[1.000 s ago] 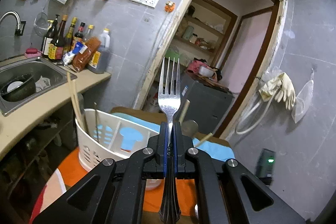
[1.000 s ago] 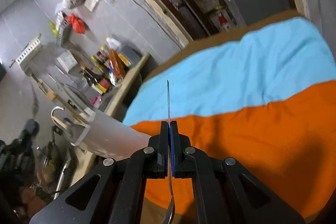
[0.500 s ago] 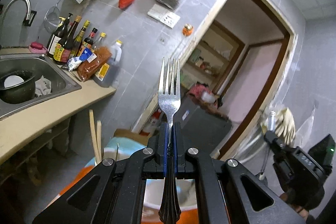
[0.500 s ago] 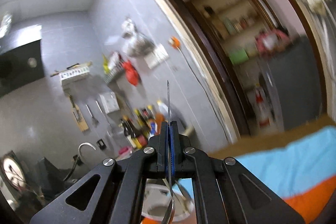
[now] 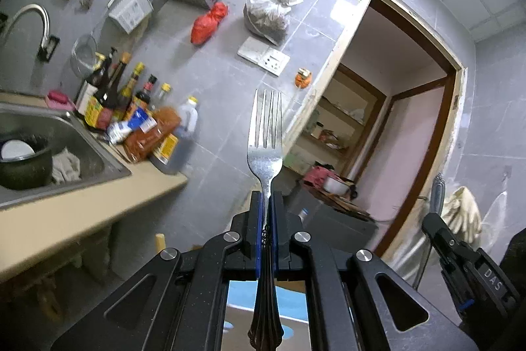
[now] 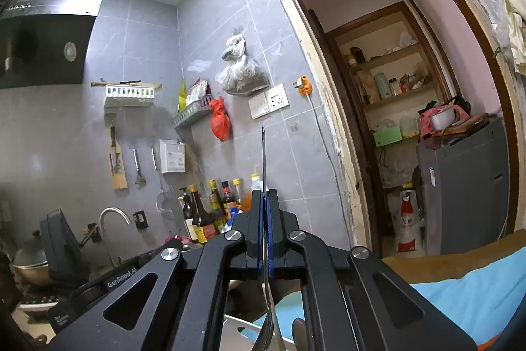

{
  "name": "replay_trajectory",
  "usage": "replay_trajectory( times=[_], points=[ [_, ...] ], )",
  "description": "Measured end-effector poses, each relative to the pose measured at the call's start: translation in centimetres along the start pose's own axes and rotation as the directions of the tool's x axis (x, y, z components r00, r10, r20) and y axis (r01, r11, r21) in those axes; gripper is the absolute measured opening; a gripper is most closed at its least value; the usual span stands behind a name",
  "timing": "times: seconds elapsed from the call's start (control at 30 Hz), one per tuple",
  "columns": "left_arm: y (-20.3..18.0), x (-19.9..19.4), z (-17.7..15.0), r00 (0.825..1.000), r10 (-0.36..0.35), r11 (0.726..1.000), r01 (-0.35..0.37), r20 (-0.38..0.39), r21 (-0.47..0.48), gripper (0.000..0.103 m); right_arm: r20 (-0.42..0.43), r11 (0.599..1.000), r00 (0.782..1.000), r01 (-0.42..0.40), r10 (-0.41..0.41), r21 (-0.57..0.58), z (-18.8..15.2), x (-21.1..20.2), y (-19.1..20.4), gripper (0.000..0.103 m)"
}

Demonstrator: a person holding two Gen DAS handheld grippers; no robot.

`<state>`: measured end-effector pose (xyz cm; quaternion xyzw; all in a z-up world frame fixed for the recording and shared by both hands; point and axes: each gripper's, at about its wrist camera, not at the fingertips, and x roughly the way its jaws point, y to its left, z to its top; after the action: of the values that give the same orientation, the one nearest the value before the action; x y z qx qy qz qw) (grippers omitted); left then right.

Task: Organize utensils
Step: 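Lift the fork and spoon and carry both over the white caddy, then open both tools to drop the fork and spoon into the caddy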

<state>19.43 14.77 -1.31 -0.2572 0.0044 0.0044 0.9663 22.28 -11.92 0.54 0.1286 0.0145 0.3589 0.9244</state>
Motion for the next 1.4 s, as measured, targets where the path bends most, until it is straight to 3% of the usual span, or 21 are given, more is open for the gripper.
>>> replay_trajectory(
  times=[0.37,0.73,1.07,1.4],
  points=[
    [0.0,-0.1,-3.2,0.995,0.067,0.993,-0.074,0.077,0.089,0.002,0.016,0.994,0.999,0.037,-0.036,-0.098,-2.7,0.9,1.1,0.0],
    [-1.0,0.2,-6.0,0.991,0.096,0.974,-0.114,0.097,0.195,0.002,0.037,0.984,0.999,0.03,-0.024,-0.174,-4.0,1.9,1.5,0.0],
    [-1.4,0.7,-7.4,0.994,0.106,0.965,-0.111,0.036,0.237,0.002,0.015,0.984,1.0,0.028,-0.025,-0.173,-4.5,1.9,0.9,0.001],
    [-1.2,-0.3,-6.1,0.996,0.082,0.979,-0.076,-0.029,0.188,0.006,-0.019,0.986,1.0,0.007,-0.01,-0.167,-3.8,1.3,1.0,0.006]
  ],
)
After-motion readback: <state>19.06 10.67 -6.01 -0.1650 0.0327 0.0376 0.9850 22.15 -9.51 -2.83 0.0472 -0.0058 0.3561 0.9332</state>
